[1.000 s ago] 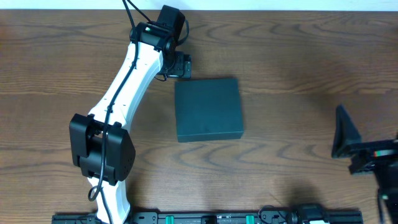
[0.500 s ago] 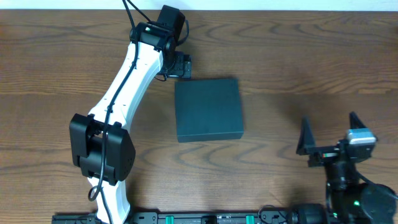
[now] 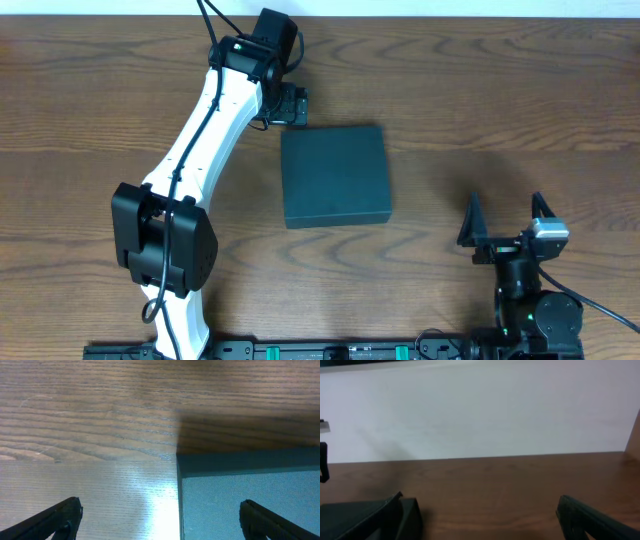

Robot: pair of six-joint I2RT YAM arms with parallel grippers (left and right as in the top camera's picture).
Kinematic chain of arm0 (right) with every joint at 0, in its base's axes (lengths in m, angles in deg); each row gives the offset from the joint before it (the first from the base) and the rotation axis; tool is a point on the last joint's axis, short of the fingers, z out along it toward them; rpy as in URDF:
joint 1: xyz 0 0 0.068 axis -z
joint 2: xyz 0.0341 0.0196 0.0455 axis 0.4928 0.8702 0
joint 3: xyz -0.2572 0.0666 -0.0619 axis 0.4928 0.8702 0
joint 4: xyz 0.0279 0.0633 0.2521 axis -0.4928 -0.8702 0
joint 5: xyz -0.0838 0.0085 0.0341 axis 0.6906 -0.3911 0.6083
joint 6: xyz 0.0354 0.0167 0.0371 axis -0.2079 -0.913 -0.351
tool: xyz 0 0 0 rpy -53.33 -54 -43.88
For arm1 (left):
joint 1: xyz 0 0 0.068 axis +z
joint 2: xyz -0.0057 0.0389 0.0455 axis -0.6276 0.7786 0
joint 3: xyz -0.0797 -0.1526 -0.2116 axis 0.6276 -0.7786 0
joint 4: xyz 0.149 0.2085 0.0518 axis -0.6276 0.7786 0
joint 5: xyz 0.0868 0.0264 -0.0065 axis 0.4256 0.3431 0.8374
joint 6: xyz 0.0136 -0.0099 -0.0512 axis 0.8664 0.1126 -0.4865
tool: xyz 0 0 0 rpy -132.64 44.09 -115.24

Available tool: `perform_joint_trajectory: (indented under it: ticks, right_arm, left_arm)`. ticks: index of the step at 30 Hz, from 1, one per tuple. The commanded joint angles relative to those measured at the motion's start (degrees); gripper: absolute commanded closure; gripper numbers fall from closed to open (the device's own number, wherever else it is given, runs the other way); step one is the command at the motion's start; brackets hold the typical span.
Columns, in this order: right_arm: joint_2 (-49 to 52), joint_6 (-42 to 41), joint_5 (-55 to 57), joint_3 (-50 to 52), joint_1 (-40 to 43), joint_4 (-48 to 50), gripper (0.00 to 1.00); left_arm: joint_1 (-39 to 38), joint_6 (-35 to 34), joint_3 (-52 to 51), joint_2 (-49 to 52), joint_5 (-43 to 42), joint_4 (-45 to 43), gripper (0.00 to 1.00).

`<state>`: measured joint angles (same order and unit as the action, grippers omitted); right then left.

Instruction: Pack container

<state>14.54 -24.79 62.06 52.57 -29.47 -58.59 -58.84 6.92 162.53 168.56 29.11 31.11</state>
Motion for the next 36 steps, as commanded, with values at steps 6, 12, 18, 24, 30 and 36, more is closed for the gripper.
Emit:
perform_joint_trajectory:
  ticks: [6,12,18,24,30,36]
  right_arm:
    - [-0.7,-1.3,-0.3,4.8,0.8,3.7,0.01]
    - [-0.7,-1.3,-0.3,6.7,0.8,5.2,0.01]
    - [-0.7,-1.3,-1.2,8.7,0.8,5.7,0.01]
    - [-0.7,-1.3,-1.4,11.1,0.8,8.8,0.01]
    - [-0.7,-1.0,-1.6,11.4,0.8,9.2,0.01]
    - [-0.7,0.0,-1.6,11.4,0.8,9.2,0.01]
  left_arm:
    - [0.1,-0.3,-0.1,-2.2,1.1,0.1,0.01]
    - [0.1,-0.3,-0.1,-2.2,1.1,0.1,0.02]
    - [0.1,-0.3,-0.1,-2.2,1.1,0.1,0.01]
    - [0.1,-0.3,-0.1,-2.2,1.1,0.1,0.01]
    - [0.1,-0.3,-0.1,-2.2,1.1,0.1,0.01]
    - [0.1,-0.3,-0.1,-2.2,1.1,0.1,0.01]
